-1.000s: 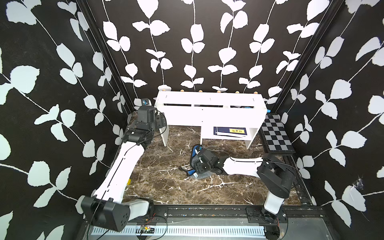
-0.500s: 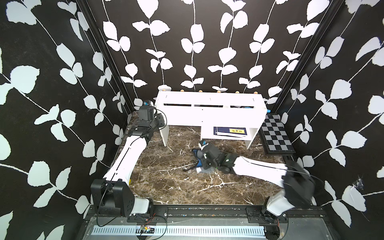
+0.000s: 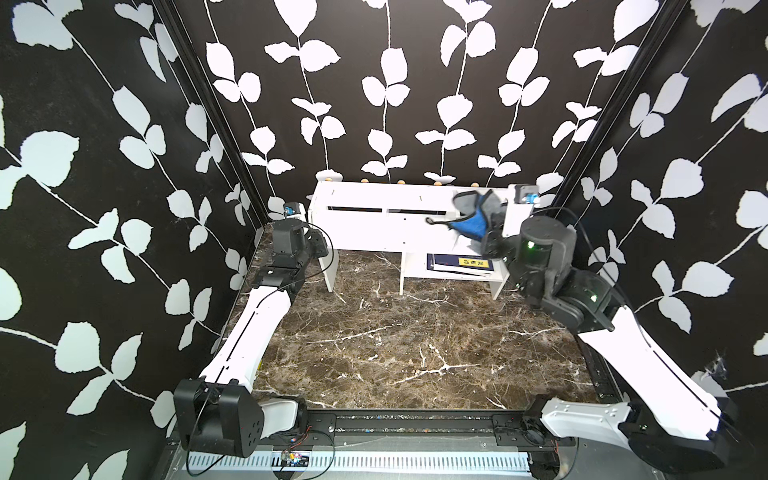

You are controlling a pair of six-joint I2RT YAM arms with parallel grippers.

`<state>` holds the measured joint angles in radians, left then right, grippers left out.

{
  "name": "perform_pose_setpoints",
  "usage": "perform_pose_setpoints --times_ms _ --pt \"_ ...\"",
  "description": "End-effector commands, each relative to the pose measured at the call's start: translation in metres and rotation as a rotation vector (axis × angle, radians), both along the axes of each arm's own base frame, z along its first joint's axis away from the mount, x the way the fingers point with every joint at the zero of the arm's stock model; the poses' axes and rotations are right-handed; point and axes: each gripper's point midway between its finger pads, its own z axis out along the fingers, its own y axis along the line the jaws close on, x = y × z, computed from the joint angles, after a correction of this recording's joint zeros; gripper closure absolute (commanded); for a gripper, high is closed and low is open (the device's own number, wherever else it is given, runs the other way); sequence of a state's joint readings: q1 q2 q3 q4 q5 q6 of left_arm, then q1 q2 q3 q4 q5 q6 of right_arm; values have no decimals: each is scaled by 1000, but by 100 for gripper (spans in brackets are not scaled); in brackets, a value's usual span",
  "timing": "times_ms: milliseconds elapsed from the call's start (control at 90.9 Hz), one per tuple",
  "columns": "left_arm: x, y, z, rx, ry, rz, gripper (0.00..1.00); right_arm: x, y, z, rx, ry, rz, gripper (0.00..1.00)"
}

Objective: Wipe the bookshelf clean with a cloth
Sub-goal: Wipe the dust from the shelf.

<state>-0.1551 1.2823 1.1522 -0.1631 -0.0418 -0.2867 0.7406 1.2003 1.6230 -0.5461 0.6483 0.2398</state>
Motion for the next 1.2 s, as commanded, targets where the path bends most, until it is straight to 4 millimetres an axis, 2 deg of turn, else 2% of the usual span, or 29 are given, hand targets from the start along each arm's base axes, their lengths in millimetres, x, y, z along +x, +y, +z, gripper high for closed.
perform_pose_setpoints --times_ms 0,143,341,495,660,847,1001,1067,1188 --pt "5 -8 3 -74 -1 -22 84 8 -16 5 5 34 -29 100" --pt "2 -9 7 -75 -19 -40 76 19 -14 -1 -36 76 -32 100" --pt "7 -10 -3 -92 14 -48 77 25 -5 -23 -17 129 -10 100" --pt "6 -11 -3 -94 13 -54 77 30 4 -27 -13 161 24 100" --pt "9 -11 -8 -86 29 -59 82 48 8 -38 -48 183 23 100" --pt "6 -7 -4 -72 21 -44 100 79 -6 -77 -98 244 -96 100" --pt "5 -8 -1 -79 1 -50 100 107 -29 -118 -36 328 -154 100" --pt "5 -11 0 -92 -3 -65 100 117 -30 -137 -6 364 -153 100" --pt "2 -18 6 -113 -24 -100 100 129 -35 -158 -27 401 -186 100"
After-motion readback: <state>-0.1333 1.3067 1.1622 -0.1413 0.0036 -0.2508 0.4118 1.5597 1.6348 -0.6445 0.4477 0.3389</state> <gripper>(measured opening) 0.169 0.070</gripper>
